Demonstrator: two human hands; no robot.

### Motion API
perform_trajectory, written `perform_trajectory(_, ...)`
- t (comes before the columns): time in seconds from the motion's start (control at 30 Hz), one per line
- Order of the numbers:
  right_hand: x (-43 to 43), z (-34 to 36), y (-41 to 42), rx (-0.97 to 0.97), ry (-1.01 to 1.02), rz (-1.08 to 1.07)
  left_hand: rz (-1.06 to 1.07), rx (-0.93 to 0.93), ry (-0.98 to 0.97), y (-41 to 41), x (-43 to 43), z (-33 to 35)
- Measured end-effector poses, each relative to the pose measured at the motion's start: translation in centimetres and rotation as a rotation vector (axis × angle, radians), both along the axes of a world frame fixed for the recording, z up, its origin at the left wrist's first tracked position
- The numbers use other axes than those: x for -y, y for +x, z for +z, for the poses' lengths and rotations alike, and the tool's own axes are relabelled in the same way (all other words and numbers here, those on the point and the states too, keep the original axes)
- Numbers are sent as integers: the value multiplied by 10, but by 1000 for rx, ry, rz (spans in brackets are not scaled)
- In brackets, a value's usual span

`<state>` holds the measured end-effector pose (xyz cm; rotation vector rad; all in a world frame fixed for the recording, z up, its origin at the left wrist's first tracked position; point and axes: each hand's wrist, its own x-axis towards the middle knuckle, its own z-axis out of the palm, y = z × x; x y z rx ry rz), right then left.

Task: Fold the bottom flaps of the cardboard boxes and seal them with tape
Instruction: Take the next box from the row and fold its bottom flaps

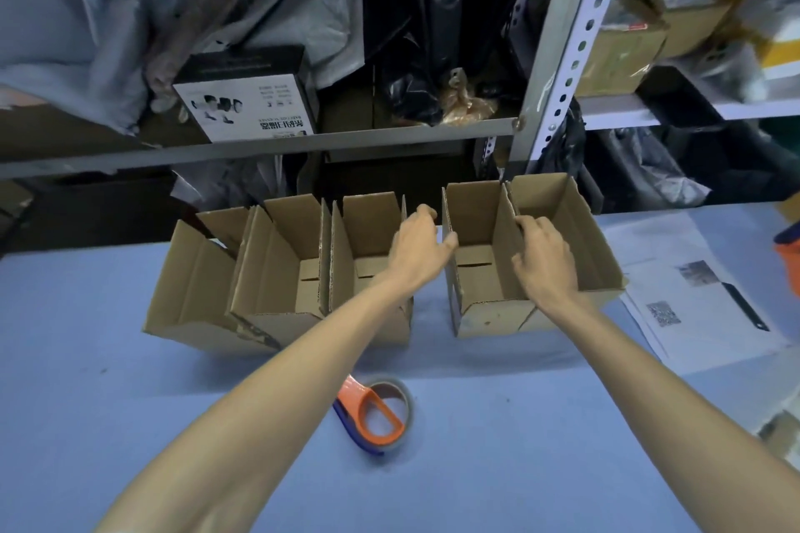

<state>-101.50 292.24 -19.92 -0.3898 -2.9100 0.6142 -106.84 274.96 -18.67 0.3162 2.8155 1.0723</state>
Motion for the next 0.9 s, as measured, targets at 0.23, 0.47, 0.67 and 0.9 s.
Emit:
perform_trajectory(0.23, 54, 20, 10, -206, 72, 221, -312, -46, -303, 20, 99, 21)
perform_trajectory(0.47, 117, 7, 25, -45, 85, 583, -446, -118, -573, 48, 114, 13)
perform_trajectory(0.67, 117, 10, 41, 1, 236, 730, -383, -309, -623, 69, 119, 19)
perform_trajectory(0.9, 116, 87, 74, -337, 69, 780, -346, -328, -133, 95, 151, 94)
